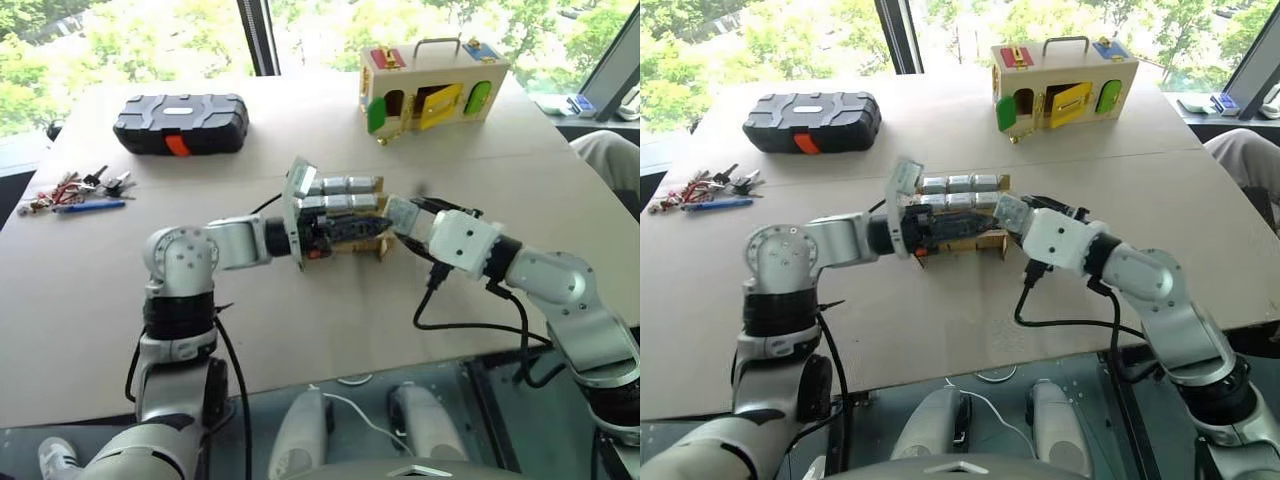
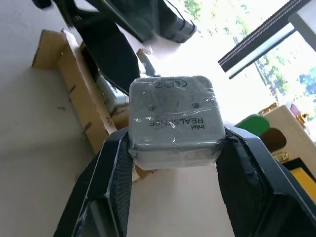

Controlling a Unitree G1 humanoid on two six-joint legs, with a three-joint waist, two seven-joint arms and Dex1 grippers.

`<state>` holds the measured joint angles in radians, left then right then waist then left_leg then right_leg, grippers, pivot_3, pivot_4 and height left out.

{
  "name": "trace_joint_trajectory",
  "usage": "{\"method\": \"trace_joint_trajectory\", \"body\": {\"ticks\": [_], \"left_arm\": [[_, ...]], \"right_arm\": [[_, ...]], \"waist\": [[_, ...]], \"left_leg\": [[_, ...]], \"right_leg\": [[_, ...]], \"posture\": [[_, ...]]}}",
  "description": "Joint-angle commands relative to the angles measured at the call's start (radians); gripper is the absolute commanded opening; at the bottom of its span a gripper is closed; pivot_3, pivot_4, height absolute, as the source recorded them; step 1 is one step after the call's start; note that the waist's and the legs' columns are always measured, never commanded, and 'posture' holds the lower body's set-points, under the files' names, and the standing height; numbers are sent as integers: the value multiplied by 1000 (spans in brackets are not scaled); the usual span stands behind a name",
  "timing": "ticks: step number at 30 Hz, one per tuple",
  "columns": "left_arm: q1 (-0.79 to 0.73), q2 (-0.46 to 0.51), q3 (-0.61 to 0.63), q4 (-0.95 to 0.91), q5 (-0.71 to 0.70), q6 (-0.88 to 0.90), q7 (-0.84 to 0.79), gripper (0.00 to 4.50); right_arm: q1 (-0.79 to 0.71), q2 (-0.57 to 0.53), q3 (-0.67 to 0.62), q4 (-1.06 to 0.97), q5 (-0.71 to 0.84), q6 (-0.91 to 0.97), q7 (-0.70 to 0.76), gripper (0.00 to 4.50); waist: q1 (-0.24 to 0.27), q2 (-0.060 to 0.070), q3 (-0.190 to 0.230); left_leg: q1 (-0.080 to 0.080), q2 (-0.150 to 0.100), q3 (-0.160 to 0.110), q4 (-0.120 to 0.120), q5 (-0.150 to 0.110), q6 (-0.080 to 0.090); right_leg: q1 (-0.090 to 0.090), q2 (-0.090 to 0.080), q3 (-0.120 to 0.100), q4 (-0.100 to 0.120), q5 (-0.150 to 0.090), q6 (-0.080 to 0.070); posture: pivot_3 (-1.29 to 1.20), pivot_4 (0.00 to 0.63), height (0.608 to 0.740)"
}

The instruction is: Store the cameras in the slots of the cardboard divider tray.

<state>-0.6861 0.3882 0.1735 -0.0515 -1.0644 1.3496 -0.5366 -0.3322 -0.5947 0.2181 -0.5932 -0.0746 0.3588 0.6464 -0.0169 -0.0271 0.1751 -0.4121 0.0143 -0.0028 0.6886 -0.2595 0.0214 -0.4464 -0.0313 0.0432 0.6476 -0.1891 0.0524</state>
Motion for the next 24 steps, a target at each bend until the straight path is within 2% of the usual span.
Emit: {"method": "trace_joint_trajectory", "body": {"ticks": [1,11,12,13,17,19,20,22,23,24], "left_arm": [[-16,1,-1,11,7,-12,-6,4500],[-27,-38,26,10,-44,24,16,4500],[-29,-39,28,8,-48,30,18,3967],[-29,-37,29,5,-52,35,17,3704],[-30,-32,34,4,-73,46,24,1756],[-40,-32,39,15,-80,45,32,937],[-45,-29,38,17,-79,43,32,839],[-55,-13,13,11,-56,17,5,840],[-69,-6,-3,20,-33,-1,-8,840],[-89,9,-35,32,10,-41,-37,840]], "right_arm": [[-29,29,-11,-74,9,26,-18,1887],[-35,78,2,-91,73,40,15,1887],[-36,81,2,-91,80,42,17,1887],[-36,84,2,-90,86,45,20,1887],[-38,99,-8,-88,128,66,33,1887],[-35,116,-28,-89,158,85,25,2925],[-35,120,-34,-89,160,86,14,3241],[-31,123,-56,-85,150,84,-14,4197],[-19,115,-80,-87,163,94,-12,4500],[5,93,-114,-90,188,107,6,4500]], "waist": [[2,0,0],[4,0,0],[4,0,0],[3,0,0],[3,0,0],[3,0,0],[3,0,0],[3,0,0],[3,0,0],[6,0,0]], "left_leg": [[0,-1,0,0,0,0],[-1,-3,-1,0,0,0],[-1,-3,-1,0,0,0],[-1,-3,-2,0,0,-1],[-1,-3,-2,0,0,-1],[-1,-3,-2,0,0,-1],[0,-3,-2,0,0,0],[-1,-3,-2,0,0,-1],[-1,-3,-2,0,0,-1],[-1,-3,-2,0,0,-1]], "right_leg": [[0,0,0,0,0,0],[0,-3,-1,0,0,0],[0,-3,-1,0,0,0],[0,-3,-1,0,0,0],[0,-3,-1,0,0,0],[0,-3,-1,0,0,0],[0,-3,-1,0,0,0],[0,-3,-1,0,0,0],[0,-3,-1,0,0,0],[0,-3,-1,0,0,0]], "posture": [[0,150,740],[0,150,740],[0,150,740],[0,150,740],[0,150,740],[0,150,740],[0,150,740],[0,150,740],[0,150,740],[0,150,740]]}}
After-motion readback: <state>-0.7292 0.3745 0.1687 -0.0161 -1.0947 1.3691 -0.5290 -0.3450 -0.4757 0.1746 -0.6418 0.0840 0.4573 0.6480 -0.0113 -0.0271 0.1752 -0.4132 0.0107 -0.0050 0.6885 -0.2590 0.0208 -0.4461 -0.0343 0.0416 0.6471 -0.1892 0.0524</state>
